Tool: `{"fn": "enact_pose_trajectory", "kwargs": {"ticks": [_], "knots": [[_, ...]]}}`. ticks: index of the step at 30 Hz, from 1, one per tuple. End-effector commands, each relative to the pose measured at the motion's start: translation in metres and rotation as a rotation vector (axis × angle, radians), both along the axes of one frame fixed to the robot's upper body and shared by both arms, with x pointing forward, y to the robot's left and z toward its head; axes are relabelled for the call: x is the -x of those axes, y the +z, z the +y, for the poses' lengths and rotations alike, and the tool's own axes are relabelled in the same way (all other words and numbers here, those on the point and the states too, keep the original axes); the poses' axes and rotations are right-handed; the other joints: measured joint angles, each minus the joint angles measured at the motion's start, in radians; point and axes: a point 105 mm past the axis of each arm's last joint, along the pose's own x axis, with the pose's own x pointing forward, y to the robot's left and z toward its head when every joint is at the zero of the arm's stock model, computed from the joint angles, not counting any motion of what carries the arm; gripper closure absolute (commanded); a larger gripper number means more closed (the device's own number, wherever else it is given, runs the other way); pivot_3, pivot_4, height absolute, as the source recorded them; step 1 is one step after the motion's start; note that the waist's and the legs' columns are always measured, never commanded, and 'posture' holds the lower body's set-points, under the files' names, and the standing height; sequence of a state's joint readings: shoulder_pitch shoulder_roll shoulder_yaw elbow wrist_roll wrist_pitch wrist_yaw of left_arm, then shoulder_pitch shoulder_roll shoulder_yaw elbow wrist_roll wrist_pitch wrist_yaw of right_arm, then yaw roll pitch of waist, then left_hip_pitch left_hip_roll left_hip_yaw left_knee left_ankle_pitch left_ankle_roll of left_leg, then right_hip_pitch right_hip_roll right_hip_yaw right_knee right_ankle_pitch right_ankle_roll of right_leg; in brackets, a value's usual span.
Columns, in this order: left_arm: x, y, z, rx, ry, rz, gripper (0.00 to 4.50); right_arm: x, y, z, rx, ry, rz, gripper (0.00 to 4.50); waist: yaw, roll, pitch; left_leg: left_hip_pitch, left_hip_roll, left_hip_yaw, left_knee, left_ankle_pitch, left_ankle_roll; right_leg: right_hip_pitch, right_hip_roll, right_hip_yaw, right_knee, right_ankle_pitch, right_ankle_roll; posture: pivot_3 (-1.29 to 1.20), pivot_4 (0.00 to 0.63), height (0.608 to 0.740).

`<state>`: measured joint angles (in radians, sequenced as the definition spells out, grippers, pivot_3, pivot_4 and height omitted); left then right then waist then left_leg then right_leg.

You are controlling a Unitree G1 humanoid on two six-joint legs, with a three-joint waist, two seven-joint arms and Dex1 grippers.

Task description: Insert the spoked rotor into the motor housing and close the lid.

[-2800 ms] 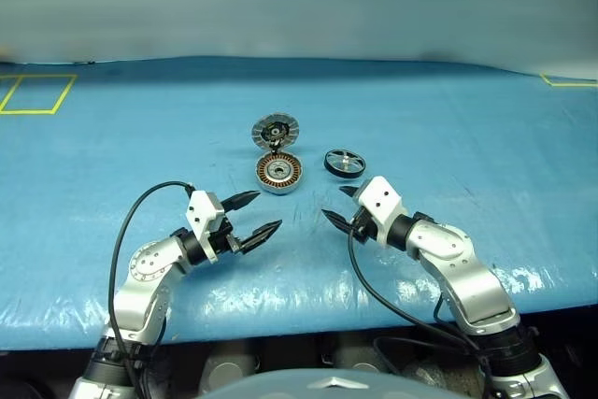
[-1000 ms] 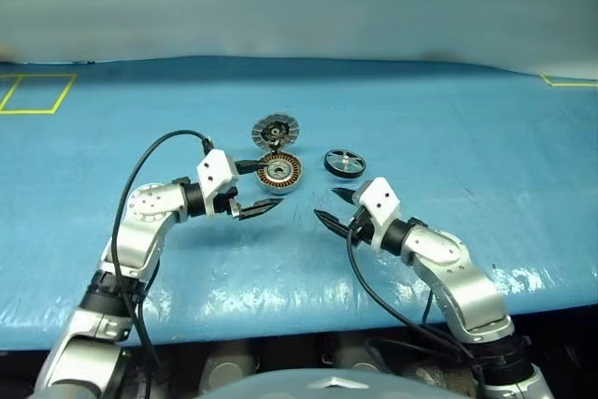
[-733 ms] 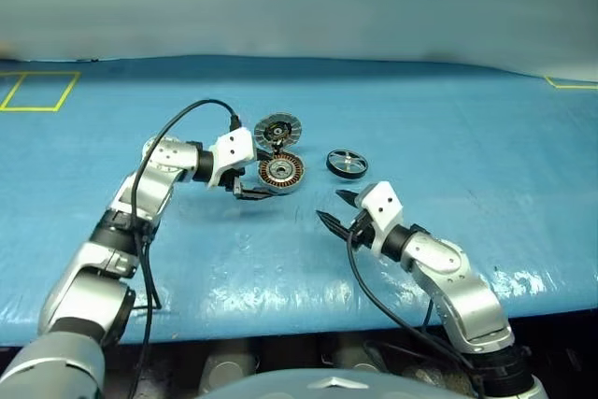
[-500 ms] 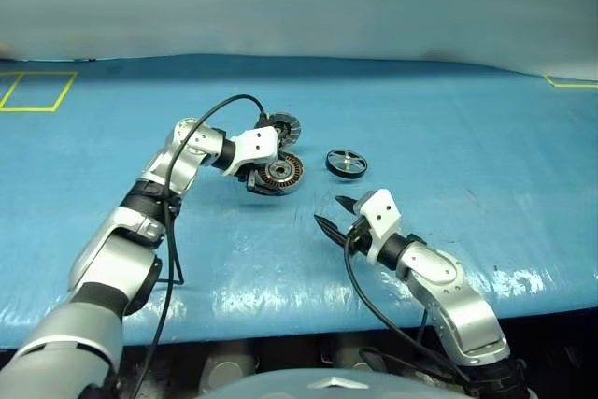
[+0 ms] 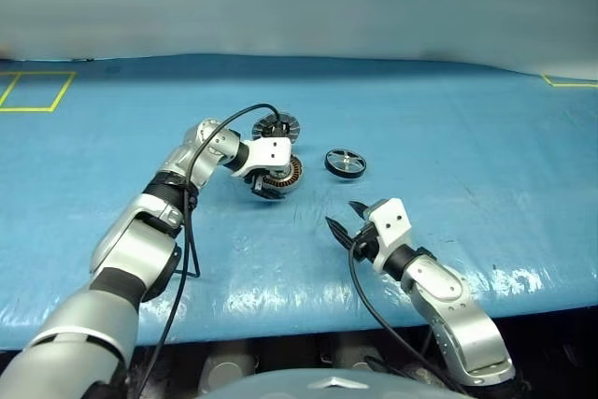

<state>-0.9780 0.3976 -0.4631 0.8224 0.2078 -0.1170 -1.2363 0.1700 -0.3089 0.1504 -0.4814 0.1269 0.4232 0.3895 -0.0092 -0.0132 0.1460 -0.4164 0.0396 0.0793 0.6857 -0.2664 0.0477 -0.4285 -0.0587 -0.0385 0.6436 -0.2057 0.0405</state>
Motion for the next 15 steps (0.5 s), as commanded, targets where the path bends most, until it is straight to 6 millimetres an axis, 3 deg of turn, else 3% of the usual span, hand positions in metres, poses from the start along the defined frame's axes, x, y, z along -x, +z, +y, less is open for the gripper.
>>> {"fn": "enact_pose_trajectory", "kwargs": {"ticks": [1, 5, 15], "knots": [[-0.005, 0.020, -0.002, 0.025, -0.001, -0.071, 0.52, -0.002, 0.017, -0.001, -0.018, -0.021, -0.068, 1.42, 0.001, 0.000, 0.000, 0.000, 0.000, 0.000, 0.000, 0.000, 0.000, 0.000, 0.000, 0.000, 0.000, 0.000, 0.000, 0.00, 0.150, 0.740], [-0.005, 0.015, 0.009, 0.019, 0.048, -0.021, 0.52, -0.003, 0.017, 0.000, -0.019, -0.016, -0.070, 1.42, -0.001, 0.000, 0.000, 0.000, 0.000, 0.000, 0.001, 0.000, 0.000, 0.000, 0.000, 0.000, 0.000, 0.000, 0.000, 0.00, 0.150, 0.740], [0.008, 0.005, 0.011, 0.001, 0.002, 0.040, 0.52, -0.010, 0.020, -0.001, -0.045, -0.029, -0.074, 1.42, 0.000, 0.000, 0.000, 0.000, 0.000, 0.000, 0.003, 0.000, 0.001, 0.001, 0.000, 0.000, 0.001, 0.000, 0.000, 0.00, 0.150, 0.740]]}}
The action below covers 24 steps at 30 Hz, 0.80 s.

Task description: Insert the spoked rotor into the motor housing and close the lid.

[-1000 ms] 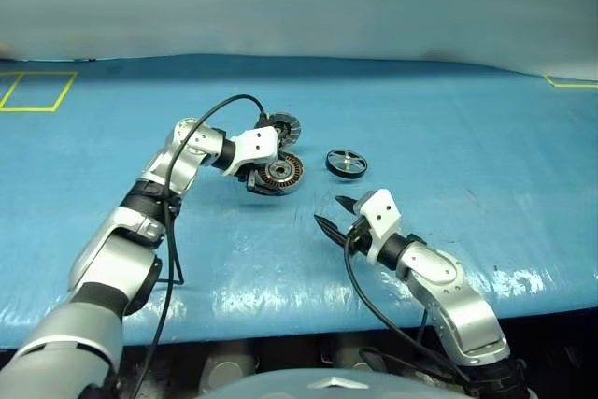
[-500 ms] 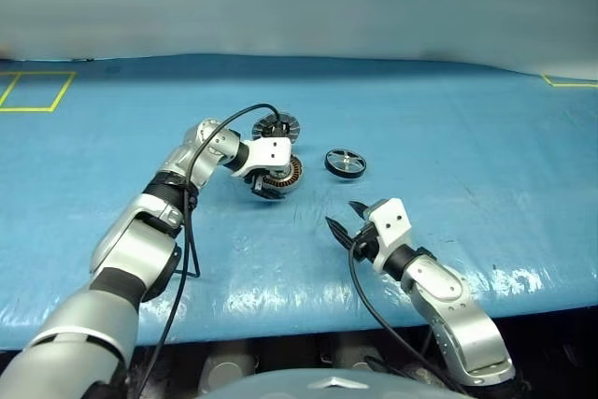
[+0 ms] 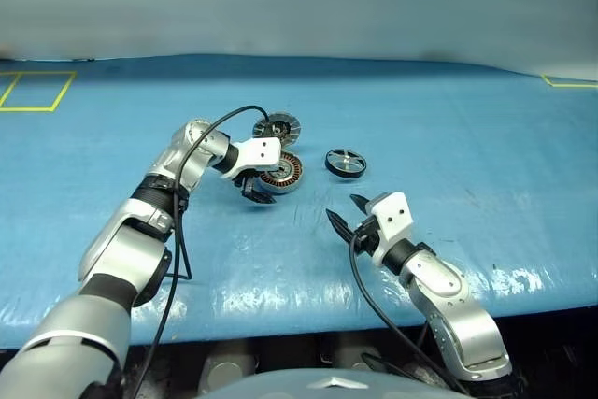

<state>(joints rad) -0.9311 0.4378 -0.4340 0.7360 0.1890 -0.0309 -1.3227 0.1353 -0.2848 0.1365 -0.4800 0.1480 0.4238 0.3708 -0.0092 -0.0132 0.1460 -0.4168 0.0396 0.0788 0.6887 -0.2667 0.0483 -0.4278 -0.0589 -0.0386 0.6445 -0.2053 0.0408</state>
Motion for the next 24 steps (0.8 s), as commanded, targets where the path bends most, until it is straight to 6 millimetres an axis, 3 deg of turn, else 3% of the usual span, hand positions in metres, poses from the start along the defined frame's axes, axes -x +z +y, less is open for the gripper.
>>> {"fn": "enact_pose_trajectory", "kwargs": {"ticks": [1, 13, 20, 24], "knots": [[-0.003, 0.006, -0.003, 0.014, 0.000, -0.043, 0.52, -0.002, 0.008, -0.002, -0.004, -0.008, -0.036, 1.42, 0.001, 0.000, 0.000, 0.000, 0.000, 0.000, 0.000, 0.000, 0.000, 0.000, 0.000, 0.000, 0.000, 0.000, 0.000, 0.00, 0.150, 0.740], [-0.008, -0.006, -0.005, -0.007, 0.028, -0.065, 0.52, 0.000, 0.003, -0.004, -0.008, -0.036, -0.015, 1.42, 0.000, 0.000, 0.000, 0.000, 0.000, 0.000, 0.002, 0.000, 0.000, 0.001, 0.000, 0.000, 0.001, 0.001, 0.001, 0.00, 0.150, 0.740], [-0.003, -0.015, 0.000, -0.117, -0.079, -0.130, 0.52, 0.001, 0.001, -0.005, -0.014, -0.051, -0.009, 1.42, -0.001, 0.000, 0.000, 0.001, 0.000, 0.000, 0.002, 0.000, 0.000, 0.001, 0.000, 0.000, 0.001, 0.001, 0.000, 0.00, 0.150, 0.740], [0.001, -0.018, -0.006, -0.088, -0.111, -0.140, 1.43, 0.002, 0.001, -0.002, -0.015, -0.047, -0.008, 1.42, 0.000, 0.000, 0.000, 0.001, 0.000, 0.000, 0.002, 0.000, 0.000, 0.001, 0.000, 0.000, 0.001, 0.001, 0.000, 0.00, 0.150, 0.740]]}}
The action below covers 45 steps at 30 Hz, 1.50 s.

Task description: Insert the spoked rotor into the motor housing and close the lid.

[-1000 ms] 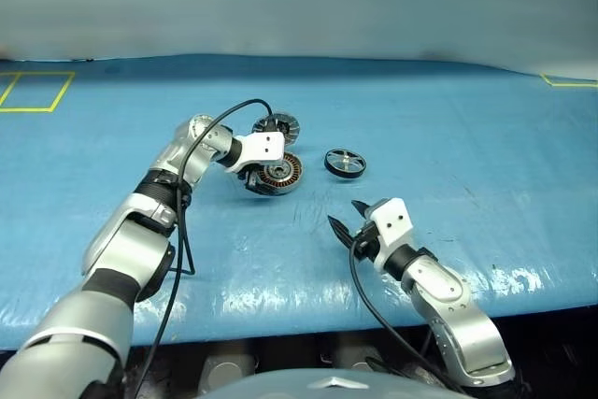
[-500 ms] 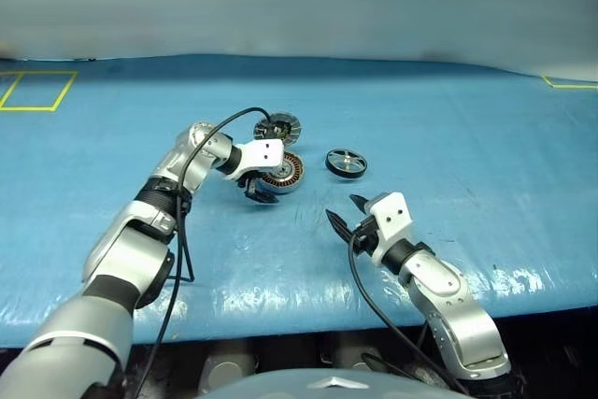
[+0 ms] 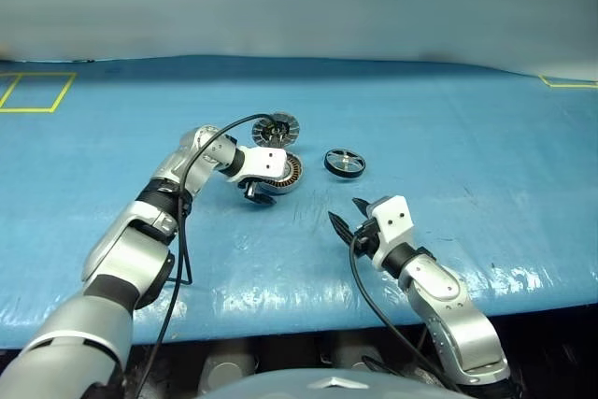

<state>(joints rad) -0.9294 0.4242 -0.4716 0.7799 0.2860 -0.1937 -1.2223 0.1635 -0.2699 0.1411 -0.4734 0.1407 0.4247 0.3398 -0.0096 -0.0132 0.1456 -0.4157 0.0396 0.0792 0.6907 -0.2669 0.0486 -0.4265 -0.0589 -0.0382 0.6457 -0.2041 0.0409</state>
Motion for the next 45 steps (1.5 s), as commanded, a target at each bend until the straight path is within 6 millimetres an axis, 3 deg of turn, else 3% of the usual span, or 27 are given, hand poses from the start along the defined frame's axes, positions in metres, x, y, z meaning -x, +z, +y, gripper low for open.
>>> {"fn": "enact_pose_trajectory", "kwargs": {"ticks": [1, 2, 9, 18, 28, 38, 44, 45], "knots": [[0.001, -0.007, -0.004, 0.006, -0.016, -0.022, 1.78, -0.001, 0.008, -0.001, -0.002, -0.011, -0.036, 1.42, 0.001, 0.000, 0.000, 0.000, 0.000, 0.000, 0.000, 0.000, 0.000, 0.000, 0.000, 0.000, 0.000, 0.000, 0.000, 0.00, 0.150, 0.740], [-0.001, -0.007, -0.005, 0.016, -0.003, -0.039, 2.08, -0.002, 0.008, -0.001, 0.001, -0.012, -0.034, 1.42, 0.001, 0.000, 0.000, 0.000, 0.000, 0.000, 0.000, 0.000, 0.000, 0.000, 0.000, 0.000, 0.000, 0.000, 0.000, 0.00, 0.150, 0.740], [0.008, -0.016, 0.002, -0.025, -0.040, 0.020, 2.08, 0.000, 0.008, 0.001, -0.001, 0.000, -0.034, 1.42, 0.005, 0.000, -0.001, 0.000, 0.000, 0.000, 0.002, 0.000, 0.001, 0.001, 0.000, 0.000, 0.000, 0.000, 0.001, 0.00, 0.150, 0.740], [0.052, -0.014, -0.010, -0.014, -0.208, 0.123, 2.08, 0.010, 0.017, 0.002, -0.021, 0.078, -0.035, 1.42, 0.002, 0.001, -0.002, 0.000, 0.004, 0.000, 0.001, -0.001, 0.001, 0.001, -0.001, 0.000, 0.000, 0.002, -0.004, 0.00, 0.150, 0.740], [0.081, -0.021, -0.027, 0.025, -0.162, 0.174, 2.08, 0.009, 0.016, -0.004, -0.010, 0.061, -0.023, 1.42, 0.005, 0.003, -0.004, 0.002, 0.004, 0.000, 0.002, -0.001, 0.002, 0.003, -0.001, 0.000, 0.000, -0.001, 0.001, 0.00, 0.150, 0.740], [0.088, -0.035, -0.026, -0.002, -0.193, 0.122, 2.08, 0.005, 0.013, 0.000, 0.002, 0.063, -0.019, 1.42, 0.011, 0.005, -0.005, 0.003, 0.004, 0.000, 0.002, -0.001, 0.002, 0.004, -0.001, 0.000, 0.000, -0.001, 0.001, 0.00, 0.150, 0.740], [0.083, -0.026, -0.037, 0.097, -0.164, 0.065, 0.33, 0.005, 0.012, 0.001, 0.005, 0.068, -0.019, 1.42, 0.023, 0.005, -0.005, 0.003, 0.004, -0.001, 0.003, -0.001, 0.002, 0.005, -0.001, 0.000, 0.000, -0.001, 0.001, 0.00, 0.150, 0.740], [0.085, -0.021, -0.038, 0.115, -0.167, 0.073, 0.33, 0.005, 0.012, 0.001, 0.006, 0.070, -0.019, 1.42, 0.024, 0.005, -0.005, 0.003, 0.004, -0.001, 0.004, -0.001, 0.002, 0.005, -0.001, 0.000, 0.000, -0.001, 0.001, 0.00, 0.150, 0.740]]}}
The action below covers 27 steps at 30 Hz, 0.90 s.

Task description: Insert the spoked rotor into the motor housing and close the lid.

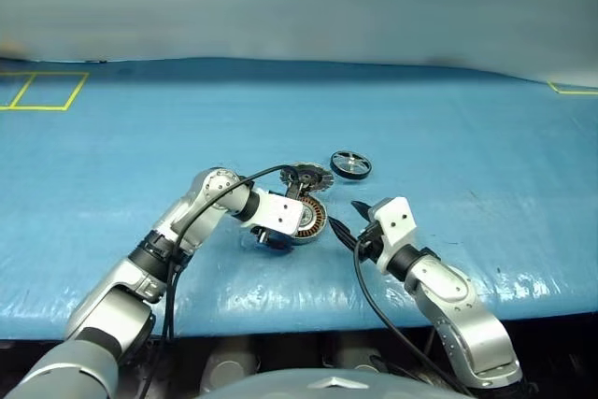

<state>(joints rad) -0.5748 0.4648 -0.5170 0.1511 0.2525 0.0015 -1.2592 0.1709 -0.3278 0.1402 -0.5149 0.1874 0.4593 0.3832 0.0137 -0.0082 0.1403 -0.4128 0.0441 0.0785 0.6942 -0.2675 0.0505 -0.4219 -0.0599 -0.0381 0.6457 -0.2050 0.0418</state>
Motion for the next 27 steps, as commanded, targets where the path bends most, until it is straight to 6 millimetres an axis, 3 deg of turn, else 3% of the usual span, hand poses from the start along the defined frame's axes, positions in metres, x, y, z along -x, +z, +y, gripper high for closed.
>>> {"fn": "enact_pose_trajectory", "kwargs": {"ticks": [1, 7, 10, 14, 18, 22, 27], "knots": [[0.005, 0.007, -0.004, 0.059, 0.017, 0.046, 0.33, -0.001, 0.009, 0.000, -0.011, 0.008, -0.033, 1.42, 0.001, 0.000, 0.000, 0.000, 0.000, 0.000, 0.000, 0.000, 0.000, 0.000, 0.000, 0.000, 0.000, 0.000, 0.000, 0.00, 0.150, 0.740], [0.019, 0.035, 0.009, 0.120, 0.014, 0.072, 0.33, 0.002, 0.008, 0.000, -0.020, 0.024, -0.019, 1.42, -0.002, 0.000, 0.000, -0.003, 0.001, 0.000, 0.000, 0.000, 0.000, -0.004, 0.001, 0.000, 0.001, 0.000, 0.000, 0.00, 0.150, 0.740], [0.018, 0.037, 0.028, 0.063, 0.027, -0.012, 0.33, 0.002, 0.007, -0.001, -0.021, 0.016, -0.017, 1.42, -0.004, 0.000, 0.001, -0.003, 0.001, 0.000, -0.001, 0.000, 0.000, -0.004, 0.001, 0.000, 0.001, 0.000, -0.001, 0.00, 0.150, 0.740], [0.024, 0.049, 0.030, 0.138, 0.044, -0.016, 0.33, 0.002, 0.007, 0.000, -0.032, 0.012, -0.012, 1.42, -0.001, 0.000, 0.001, -0.003, 0.001, 0.000, -0.001, 0.000, 0.000, -0.004, 0.001, 0.000, 0.001, -0.001, -0.001, 0.00, 0.150, 0.740], [0.015, 0.075, 0.021, 0.587, 0.271, 0.088, 0.33, -0.005, 0.012, -0.006, -0.029, -0.073, -0.068, 1.42, 0.001, 0.000, 0.001, -0.003, 0.001, 0.000, -0.001, 0.000, 0.000, -0.003, -0.001, 0.000, 0.000, 0.000, 0.000, 0.00, 0.150, 0.740], [0.024, 0.071, 0.022, 0.841, 0.396, 0.245, 0.33, -0.008, 0.016, -0.013, -0.030, -0.133, -0.094, 1.42, -0.005, 0.000, 0.001, -0.002, 0.001, 0.001, -0.001, 0.000, 0.000, -0.004, 0.000, 0.001, 0.000, 0.000, 0.000, 0.00, 0.150, 0.740], [0.045, 0.042, 0.027, 0.832, 0.429, 0.317, 0.33, 0.000, 0.013, -0.023, -0.011, -0.148, -0.074, 1.42, -0.010, 0.000, 0.001, -0.002, 0.001, 0.000, -0.002, 0.001, -0.001, -0.003, 0.001, 0.000, 0.001, 0.000, 0.000, 0.00, 0.150, 0.740]]}}
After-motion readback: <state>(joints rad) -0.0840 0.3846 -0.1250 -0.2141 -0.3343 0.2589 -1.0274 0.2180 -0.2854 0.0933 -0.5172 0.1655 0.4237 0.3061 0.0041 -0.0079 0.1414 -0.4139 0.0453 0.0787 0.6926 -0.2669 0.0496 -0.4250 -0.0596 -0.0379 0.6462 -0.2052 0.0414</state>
